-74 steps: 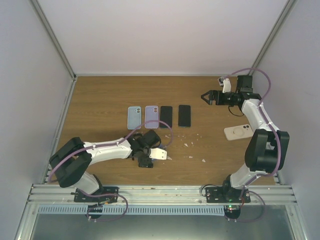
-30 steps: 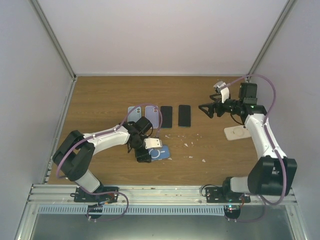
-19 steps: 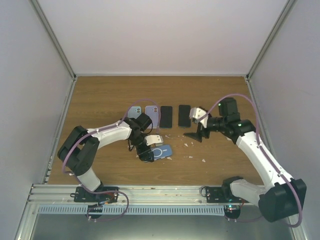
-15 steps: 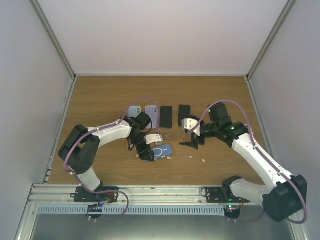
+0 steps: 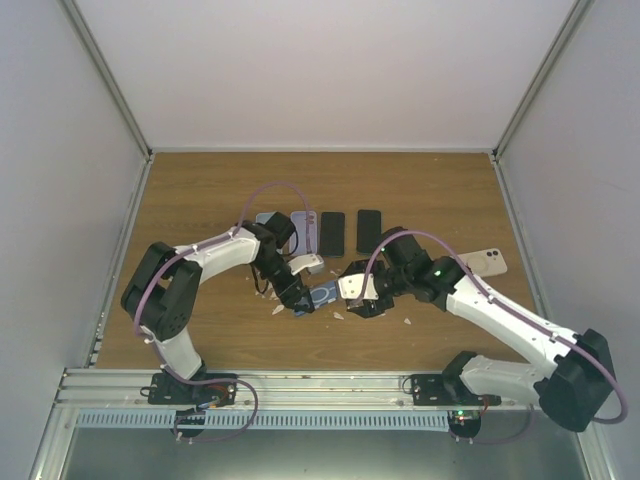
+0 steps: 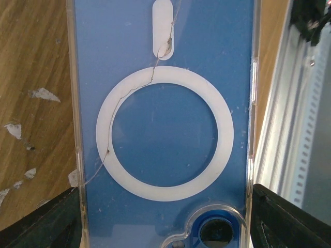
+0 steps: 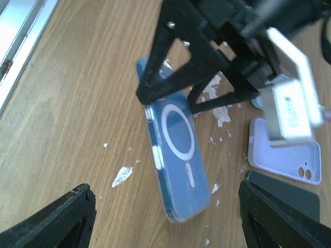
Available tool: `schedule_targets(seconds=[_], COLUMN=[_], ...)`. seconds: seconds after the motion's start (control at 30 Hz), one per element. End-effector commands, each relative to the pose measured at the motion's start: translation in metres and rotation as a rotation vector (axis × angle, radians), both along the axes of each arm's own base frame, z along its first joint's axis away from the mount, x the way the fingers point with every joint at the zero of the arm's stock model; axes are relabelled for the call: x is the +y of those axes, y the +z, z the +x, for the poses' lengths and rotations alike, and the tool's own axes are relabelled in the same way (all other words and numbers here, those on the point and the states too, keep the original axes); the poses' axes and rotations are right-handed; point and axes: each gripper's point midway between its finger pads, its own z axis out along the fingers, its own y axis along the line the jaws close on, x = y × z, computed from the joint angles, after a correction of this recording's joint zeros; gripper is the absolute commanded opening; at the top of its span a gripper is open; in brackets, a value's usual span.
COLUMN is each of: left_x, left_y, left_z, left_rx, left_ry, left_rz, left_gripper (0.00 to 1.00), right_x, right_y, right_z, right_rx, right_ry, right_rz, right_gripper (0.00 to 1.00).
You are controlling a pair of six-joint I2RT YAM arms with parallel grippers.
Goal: Take the phone out of the phone case
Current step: Pick up the phone at the center of the board.
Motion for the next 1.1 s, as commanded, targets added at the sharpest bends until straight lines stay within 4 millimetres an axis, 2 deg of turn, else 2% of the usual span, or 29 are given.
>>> schedule_targets(seconds=[0.0, 0.23, 0.5, 0.7, 0.87, 0.97, 1.07], left_x=[-0.014, -0.018, -0.021, -0.025, -0.026, -0.027, -0.026], left_y=[0.027, 0.037, 0.043, 0.051, 0.054, 0.056, 0.057], left_z=[0.005, 0.003, 0.001, 0.000, 0.000, -0.001, -0.001], left_rx=[0.089, 0.139, 0.185, 0.228, 0.245, 0.253, 0.248], left_ry=[0.041, 0.057, 0.080, 0.099, 0.102, 0.103, 0.101], left_rz=[-0.129, -0.159, -0.169, -0.191, -0.199, -0.200, -0.199], left_gripper=[0.31, 0.30, 0.28, 0.27, 0.27, 0.27, 0.27], right_x=[0.007, 0.014, 0.024, 0.030, 0.032, 0.035, 0.039], right_y=[-0.014, -0.029, -0.043, -0.044, -0.051, -0.054, -0.052], right_z=[-0.001, 0.018, 0.023, 0.032, 0.033, 0.033, 0.034], right_rx=[-0.092, -0.253, -0.359, -0.419, -0.422, -0.401, -0.364], right_ry=[0.048, 0.052, 0.077, 0.064, 0.069, 0.058, 0.036], right_rz=[-0.071, -0.169, -0.243, -0.286, -0.311, -0.311, -0.308], right_gripper=[0.74, 0.70, 0.62, 0.50, 0.37, 0.28, 0.14])
